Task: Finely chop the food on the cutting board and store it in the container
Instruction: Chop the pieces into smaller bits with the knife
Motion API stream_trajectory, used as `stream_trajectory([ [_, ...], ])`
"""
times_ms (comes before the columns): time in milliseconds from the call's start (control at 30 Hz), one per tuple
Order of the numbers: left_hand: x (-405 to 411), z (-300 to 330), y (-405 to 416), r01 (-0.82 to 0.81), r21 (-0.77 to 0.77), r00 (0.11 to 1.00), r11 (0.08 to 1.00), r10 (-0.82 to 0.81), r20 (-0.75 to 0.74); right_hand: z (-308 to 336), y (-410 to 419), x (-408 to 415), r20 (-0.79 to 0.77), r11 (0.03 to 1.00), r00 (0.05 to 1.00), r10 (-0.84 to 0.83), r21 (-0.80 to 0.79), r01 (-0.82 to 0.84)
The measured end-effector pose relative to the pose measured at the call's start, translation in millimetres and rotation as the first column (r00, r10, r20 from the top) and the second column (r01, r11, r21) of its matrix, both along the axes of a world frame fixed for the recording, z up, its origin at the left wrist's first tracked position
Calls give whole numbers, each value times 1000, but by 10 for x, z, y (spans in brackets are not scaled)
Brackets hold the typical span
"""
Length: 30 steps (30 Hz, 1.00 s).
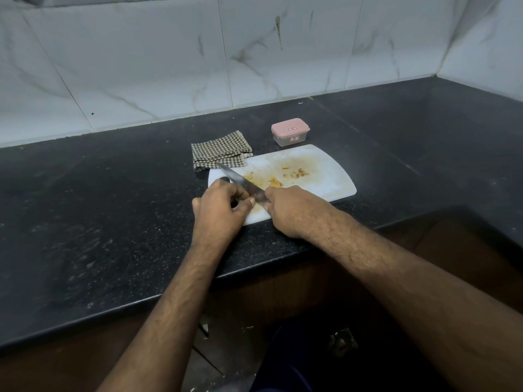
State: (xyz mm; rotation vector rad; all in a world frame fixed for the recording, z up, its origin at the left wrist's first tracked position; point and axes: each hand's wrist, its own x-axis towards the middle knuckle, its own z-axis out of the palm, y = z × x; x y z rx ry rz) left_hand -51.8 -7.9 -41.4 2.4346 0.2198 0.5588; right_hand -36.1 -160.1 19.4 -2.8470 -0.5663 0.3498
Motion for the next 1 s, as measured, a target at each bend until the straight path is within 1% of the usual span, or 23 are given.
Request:
stream_trajectory([
  [167, -3, 3, 4, 1, 3, 1000, 1000, -1, -1, 29, 48, -70, 43, 999, 998, 38, -33, -37],
  [267, -5, 2, 18, 11, -14, 1000, 1000, -11, -6, 59, 86, -102, 36, 997, 998, 42, -60, -40],
  [467, -22, 12, 6, 1, -35, 1000, 999, -1, -7, 7, 103, -115, 51, 1000, 999, 1, -25, 0],
  [667, -4, -13, 30, 13, -62, 1000, 998, -14, -16, -57, 37, -102, 54, 996, 996, -70, 65, 67],
  [800, 15, -18, 44, 23, -114, 999, 993, -26, -28, -93, -20, -71, 38, 993, 997, -74, 96, 70],
  [1000, 28, -14, 56, 17, -152, 999, 988, -25, -47, -92, -22, -33, 33, 996, 998, -47, 74, 44],
])
